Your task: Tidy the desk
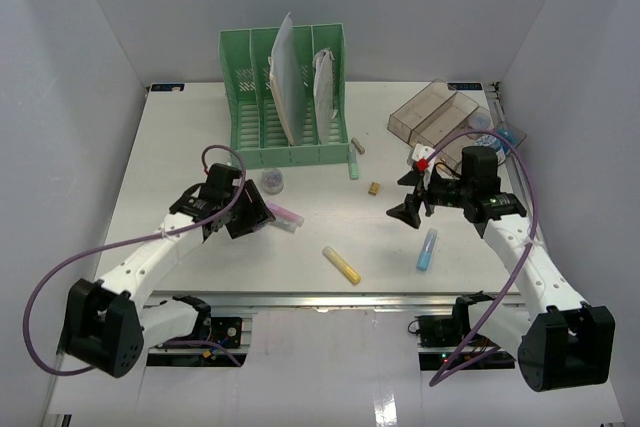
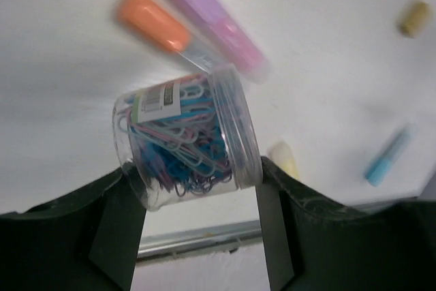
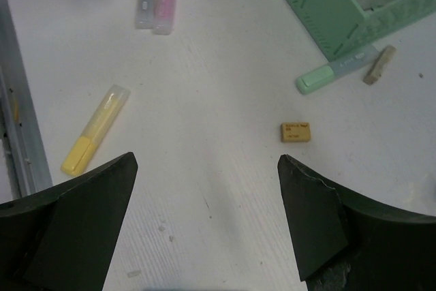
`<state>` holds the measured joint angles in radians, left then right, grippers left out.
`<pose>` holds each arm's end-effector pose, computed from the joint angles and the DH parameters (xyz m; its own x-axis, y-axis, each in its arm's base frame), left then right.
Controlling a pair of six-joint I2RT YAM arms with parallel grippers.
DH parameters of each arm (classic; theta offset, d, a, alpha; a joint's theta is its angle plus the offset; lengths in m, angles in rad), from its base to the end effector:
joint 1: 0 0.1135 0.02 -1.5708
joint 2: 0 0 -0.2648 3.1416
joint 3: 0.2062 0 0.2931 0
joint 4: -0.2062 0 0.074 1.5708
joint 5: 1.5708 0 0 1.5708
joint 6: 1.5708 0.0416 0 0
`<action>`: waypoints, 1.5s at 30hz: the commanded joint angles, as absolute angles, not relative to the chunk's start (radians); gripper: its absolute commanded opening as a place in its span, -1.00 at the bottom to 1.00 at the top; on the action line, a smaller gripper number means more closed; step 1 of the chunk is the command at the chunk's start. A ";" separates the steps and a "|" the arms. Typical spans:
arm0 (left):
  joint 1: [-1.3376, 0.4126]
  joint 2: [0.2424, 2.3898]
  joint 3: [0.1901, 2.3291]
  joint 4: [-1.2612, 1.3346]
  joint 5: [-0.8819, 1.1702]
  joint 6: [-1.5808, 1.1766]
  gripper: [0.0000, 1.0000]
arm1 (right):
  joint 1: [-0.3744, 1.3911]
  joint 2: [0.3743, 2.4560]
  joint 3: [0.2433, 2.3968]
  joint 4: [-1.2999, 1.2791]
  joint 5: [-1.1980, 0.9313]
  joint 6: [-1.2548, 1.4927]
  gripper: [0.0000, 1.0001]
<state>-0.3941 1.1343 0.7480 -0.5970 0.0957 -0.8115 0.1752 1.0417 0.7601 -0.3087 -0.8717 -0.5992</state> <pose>0.2389 -0.1037 0.2049 -0.8418 -0.4319 -0.3239 -0.2606 0.8505 -0.4568 0.2528 0.0771 0.2639 -0.0362 -0.3750 -0.9263 -0.9188 0.3770 -0.1167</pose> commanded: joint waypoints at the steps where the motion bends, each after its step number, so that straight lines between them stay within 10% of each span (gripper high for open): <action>1: -0.396 0.955 0.594 -0.114 0.666 -0.589 -0.88 | 0.218 1.075 0.767 -0.461 -1.126 -0.922 0.80; 9: -0.402 1.068 0.564 0.275 1.110 -0.591 -0.95 | 0.380 1.208 0.848 -0.820 -1.184 -1.495 0.80; 18: -0.411 1.232 0.614 0.413 1.209 -0.650 -1.00 | 0.542 1.138 0.816 -0.104 -0.717 -0.978 0.80; 45: -0.426 1.365 0.683 0.352 1.178 -0.605 -0.97 | 0.836 1.322 1.013 -0.191 -0.602 -0.991 0.82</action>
